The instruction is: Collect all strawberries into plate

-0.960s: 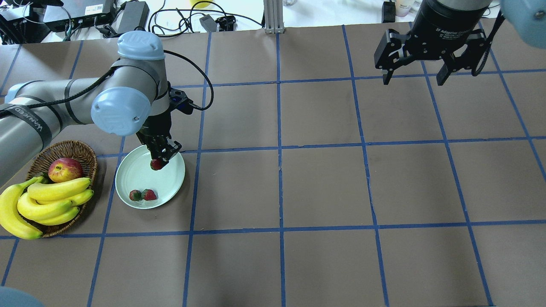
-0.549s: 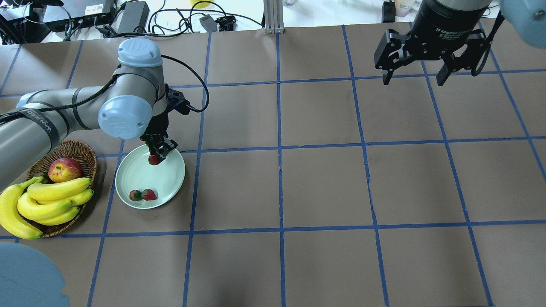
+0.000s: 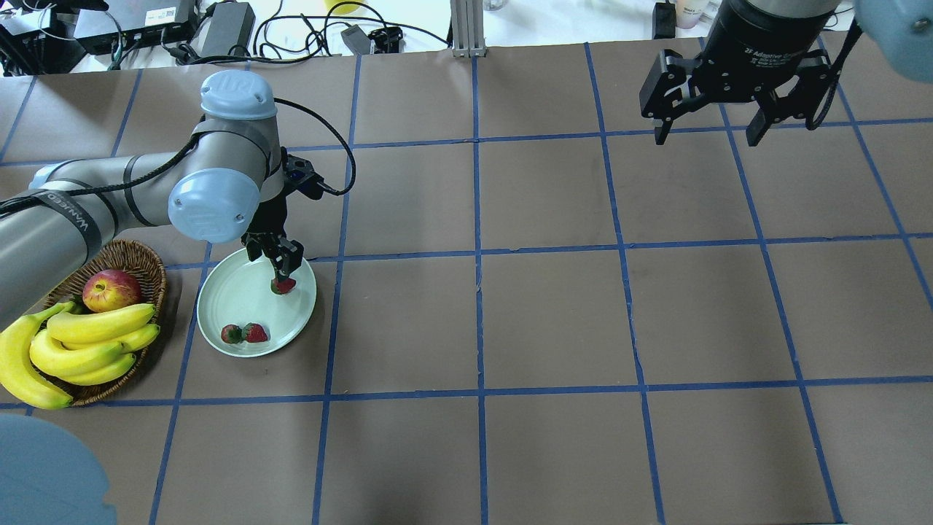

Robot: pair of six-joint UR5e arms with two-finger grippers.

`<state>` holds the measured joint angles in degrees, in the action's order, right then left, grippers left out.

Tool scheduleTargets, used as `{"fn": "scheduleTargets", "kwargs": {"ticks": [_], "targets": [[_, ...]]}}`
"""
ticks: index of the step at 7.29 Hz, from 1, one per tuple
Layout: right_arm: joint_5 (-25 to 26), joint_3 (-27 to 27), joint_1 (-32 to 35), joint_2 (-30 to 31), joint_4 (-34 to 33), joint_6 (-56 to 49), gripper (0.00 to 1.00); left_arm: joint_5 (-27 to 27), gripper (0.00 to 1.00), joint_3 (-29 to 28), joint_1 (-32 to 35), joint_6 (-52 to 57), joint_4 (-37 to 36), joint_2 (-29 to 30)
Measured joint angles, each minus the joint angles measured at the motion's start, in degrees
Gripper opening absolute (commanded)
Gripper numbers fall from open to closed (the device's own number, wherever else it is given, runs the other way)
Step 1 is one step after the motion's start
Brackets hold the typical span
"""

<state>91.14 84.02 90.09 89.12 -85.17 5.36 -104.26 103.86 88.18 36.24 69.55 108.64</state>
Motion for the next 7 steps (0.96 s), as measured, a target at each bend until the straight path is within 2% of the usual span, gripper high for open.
{"fn": "scheduleTargets", "kwargs": {"ticks": [1,3,7], "targets": [[0.0,0.0,0.0,0.0,0.0,0.0,1.0,0.6,1.0,-0.4,0.5,-2.6,0.1,-1.2],[0.0,0.0,0.0,0.0,0.1,0.0,1.0,5.0,1.0,-1.7,1.7,-14.5,2.1,-5.2],[0.0,0.0,0.0,0.0,0.1,0.0,1.0,9.1,1.0,-12.9,2.0,-35.1,11.9,-11.7]]}}
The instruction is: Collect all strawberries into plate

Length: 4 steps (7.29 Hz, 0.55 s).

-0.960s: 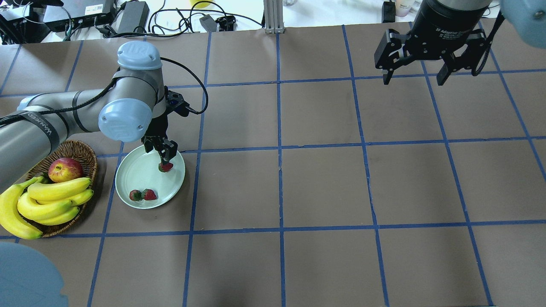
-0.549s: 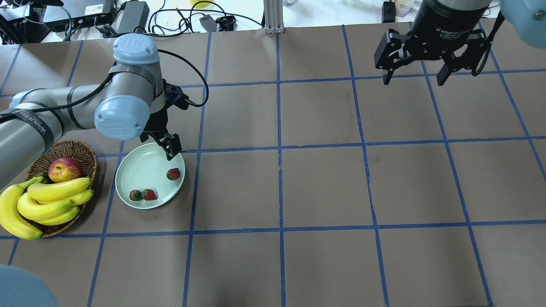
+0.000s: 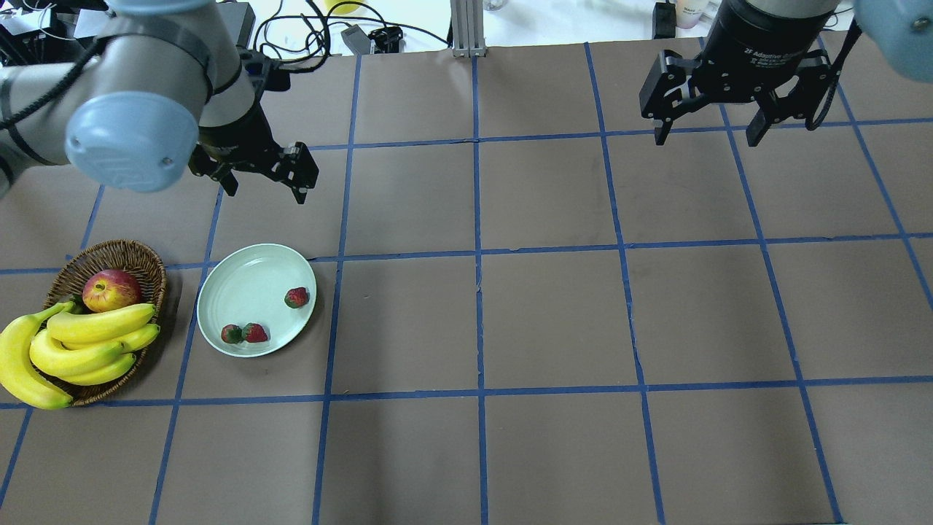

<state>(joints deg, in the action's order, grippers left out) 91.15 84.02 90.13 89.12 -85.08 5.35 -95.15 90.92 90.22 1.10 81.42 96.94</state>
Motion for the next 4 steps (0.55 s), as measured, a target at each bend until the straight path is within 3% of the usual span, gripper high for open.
{"fn": "scheduleTargets", "kwargs": {"ticks": [4], "targets": [[0.1,0.1,0.0,0.0,0.1,-0.1,1.0,0.7,1.0,-1.7,0.7,-3.7,5.7,-5.5]]}}
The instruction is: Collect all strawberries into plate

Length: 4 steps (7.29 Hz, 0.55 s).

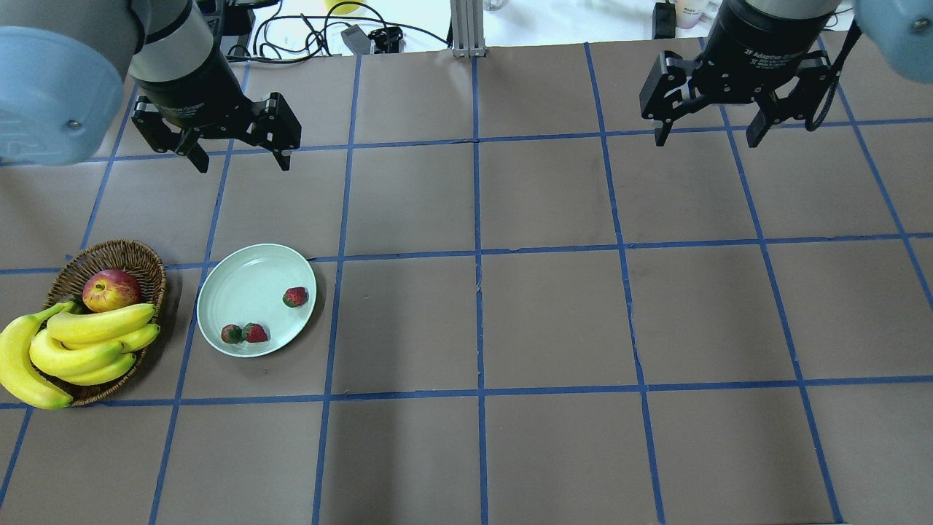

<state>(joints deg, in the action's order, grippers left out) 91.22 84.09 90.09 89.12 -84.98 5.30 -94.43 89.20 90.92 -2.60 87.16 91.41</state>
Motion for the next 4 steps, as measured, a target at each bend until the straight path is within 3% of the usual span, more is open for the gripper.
{"fn": "scheduleTargets", "kwargs": {"ticks": [4], "targets": [[-0.9,0.8,0.0,-0.5,-3.8,0.0,1.0,2.4,1.0,2.4,0.1,0.2,3.0,-3.3]]}}
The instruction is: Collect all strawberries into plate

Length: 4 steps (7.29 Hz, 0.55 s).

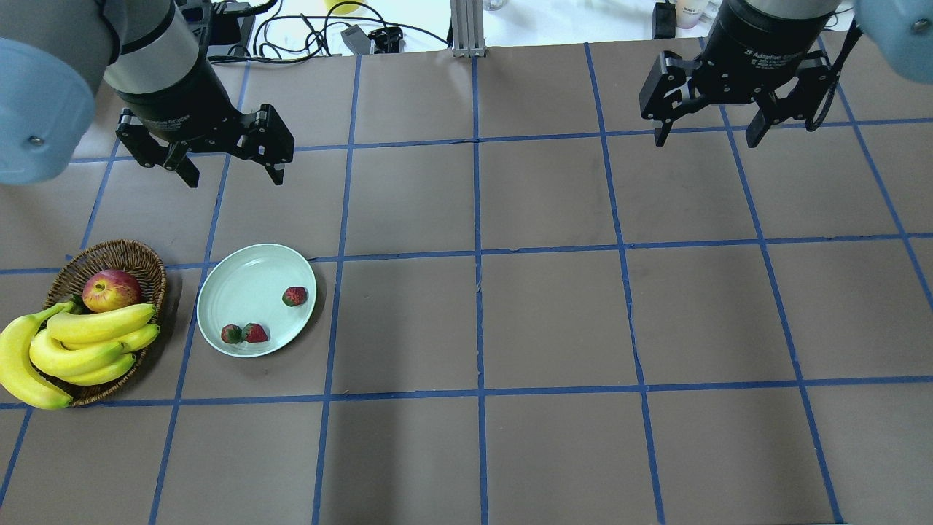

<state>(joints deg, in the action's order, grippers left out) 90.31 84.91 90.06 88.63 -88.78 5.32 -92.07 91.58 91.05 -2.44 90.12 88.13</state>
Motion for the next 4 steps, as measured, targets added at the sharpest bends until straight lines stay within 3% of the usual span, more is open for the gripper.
{"fn": "scheduleTargets", "kwargs": {"ticks": [4], "targets": [[0.0,1.3,0.0,-0.2,-4.0,0.5,1.0,0.8,1.0,0.8,0.1,0.6,0.0,-0.8]]}}
